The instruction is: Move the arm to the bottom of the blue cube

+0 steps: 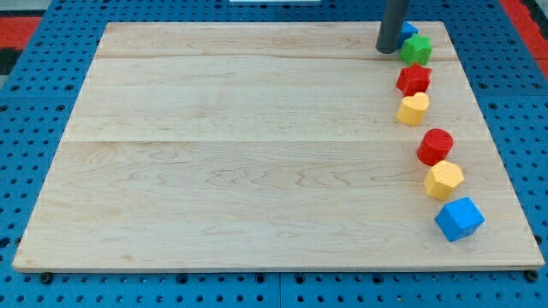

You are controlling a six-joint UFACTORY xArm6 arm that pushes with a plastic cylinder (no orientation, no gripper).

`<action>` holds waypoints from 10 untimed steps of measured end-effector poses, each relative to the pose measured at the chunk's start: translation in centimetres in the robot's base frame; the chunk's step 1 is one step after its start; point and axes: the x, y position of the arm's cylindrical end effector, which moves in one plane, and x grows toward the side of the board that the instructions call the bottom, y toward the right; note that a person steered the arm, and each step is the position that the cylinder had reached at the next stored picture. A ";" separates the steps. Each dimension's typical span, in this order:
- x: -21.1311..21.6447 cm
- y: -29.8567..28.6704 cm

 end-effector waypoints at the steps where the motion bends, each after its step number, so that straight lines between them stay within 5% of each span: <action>1: -1.9 0.0; 3: -3.4 -3.3; 6: -6.0 -18.6; 8: 1.3 -30.5; 10: 3.9 -32.0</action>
